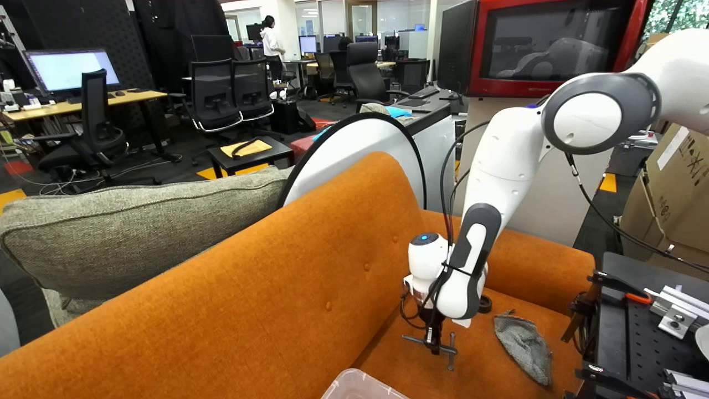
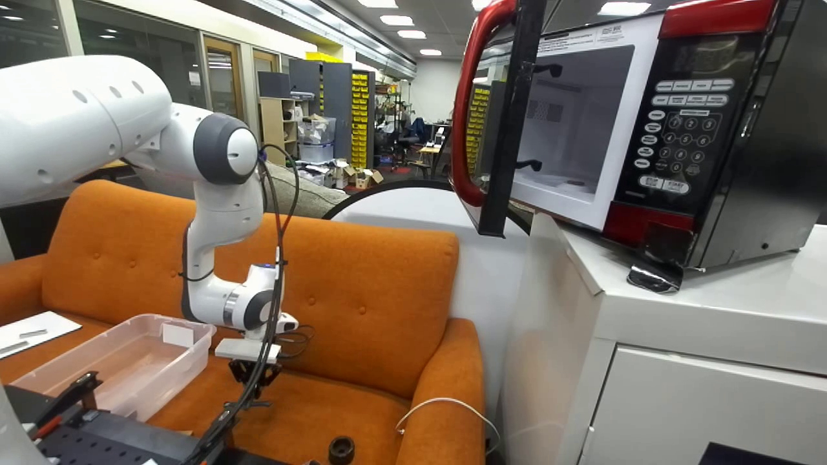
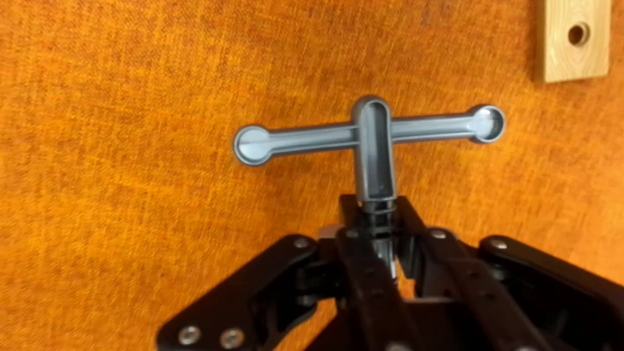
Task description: Turn the T-shaped object clockwise
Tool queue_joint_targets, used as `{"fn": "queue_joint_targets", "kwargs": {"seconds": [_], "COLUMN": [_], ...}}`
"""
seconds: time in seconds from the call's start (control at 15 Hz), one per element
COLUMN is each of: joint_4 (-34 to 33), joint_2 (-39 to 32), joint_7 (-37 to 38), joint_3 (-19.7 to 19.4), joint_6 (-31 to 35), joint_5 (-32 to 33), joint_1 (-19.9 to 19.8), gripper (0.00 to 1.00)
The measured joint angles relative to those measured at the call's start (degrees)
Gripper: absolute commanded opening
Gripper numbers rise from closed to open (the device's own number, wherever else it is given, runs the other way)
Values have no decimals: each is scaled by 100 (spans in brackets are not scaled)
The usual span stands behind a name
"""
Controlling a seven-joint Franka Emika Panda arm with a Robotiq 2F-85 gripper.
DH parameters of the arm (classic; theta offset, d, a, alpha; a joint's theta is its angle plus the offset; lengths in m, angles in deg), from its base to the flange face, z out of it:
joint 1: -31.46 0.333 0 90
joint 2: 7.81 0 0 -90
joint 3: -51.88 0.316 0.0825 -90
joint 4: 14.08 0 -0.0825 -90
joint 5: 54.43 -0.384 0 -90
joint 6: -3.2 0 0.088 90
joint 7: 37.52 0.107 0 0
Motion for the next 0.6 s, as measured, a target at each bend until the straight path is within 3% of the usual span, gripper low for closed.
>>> {"fn": "queue_joint_targets", "kwargs": {"seconds": [0.33, 0.6], "joint_4": [438, 1006], "joint_2": [600, 643], "joint_7": [680, 1365], "joint_3": [-28, -27], "joint_6": [257, 554], "joint_5": [-683, -1295], "joint_1": [-255, -276], "gripper": [5, 5]}}
